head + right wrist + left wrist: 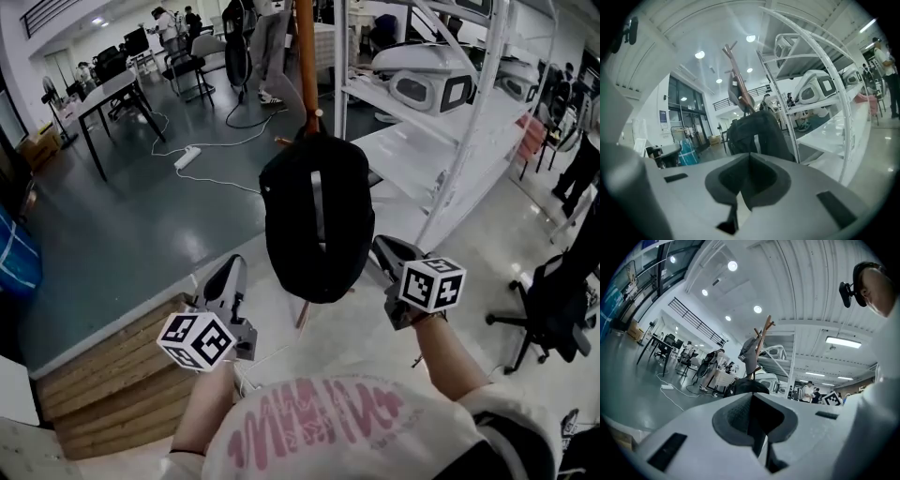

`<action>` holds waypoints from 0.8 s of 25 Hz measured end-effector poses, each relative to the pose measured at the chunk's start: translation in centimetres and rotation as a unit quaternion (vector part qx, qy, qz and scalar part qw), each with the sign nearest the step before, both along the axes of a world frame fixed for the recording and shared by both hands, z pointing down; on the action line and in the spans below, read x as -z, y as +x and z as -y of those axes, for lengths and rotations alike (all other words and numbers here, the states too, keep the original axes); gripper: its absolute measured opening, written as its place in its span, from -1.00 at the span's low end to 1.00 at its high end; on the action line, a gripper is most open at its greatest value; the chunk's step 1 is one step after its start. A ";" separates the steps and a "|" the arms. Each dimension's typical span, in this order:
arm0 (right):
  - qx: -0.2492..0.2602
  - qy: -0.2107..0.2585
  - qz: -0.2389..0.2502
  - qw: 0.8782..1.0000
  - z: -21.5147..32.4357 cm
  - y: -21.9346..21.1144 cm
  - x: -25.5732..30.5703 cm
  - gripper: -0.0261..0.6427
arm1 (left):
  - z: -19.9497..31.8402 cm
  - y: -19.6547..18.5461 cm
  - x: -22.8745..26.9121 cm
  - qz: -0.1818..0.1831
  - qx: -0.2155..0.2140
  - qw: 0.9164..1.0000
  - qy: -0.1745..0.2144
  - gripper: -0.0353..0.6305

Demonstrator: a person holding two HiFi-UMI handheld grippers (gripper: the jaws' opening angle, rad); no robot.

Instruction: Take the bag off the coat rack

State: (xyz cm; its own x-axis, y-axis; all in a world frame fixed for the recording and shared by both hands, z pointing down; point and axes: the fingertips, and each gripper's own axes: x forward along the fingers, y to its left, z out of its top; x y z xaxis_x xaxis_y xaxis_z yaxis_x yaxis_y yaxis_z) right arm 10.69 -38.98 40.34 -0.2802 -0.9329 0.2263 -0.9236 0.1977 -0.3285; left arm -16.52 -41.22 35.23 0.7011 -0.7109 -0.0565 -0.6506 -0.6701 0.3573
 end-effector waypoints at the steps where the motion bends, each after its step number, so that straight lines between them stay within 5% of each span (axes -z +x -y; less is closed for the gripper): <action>1: -0.003 0.004 0.001 1.000 1.0 0.2 0.2 -0.90 | 1.1 0.3 -0.1 -0.002 -0.004 1.000 0.001 -0.88; 14: -0.008 0.042 -0.004 0.999 8.4 1.6 3.0 -0.90 | 7.3 5.3 2.4 0.004 -0.086 0.996 0.027 -0.88; 18: 0.001 0.034 -0.020 0.999 10.6 2.3 3.0 -0.54 | 8.5 5.4 1.5 0.027 -0.073 0.997 0.022 -0.88; 20: 0.012 0.022 -0.022 0.999 11.6 2.7 2.8 -0.15 | 9.1 5.4 1.2 0.025 -0.066 0.997 0.015 -0.88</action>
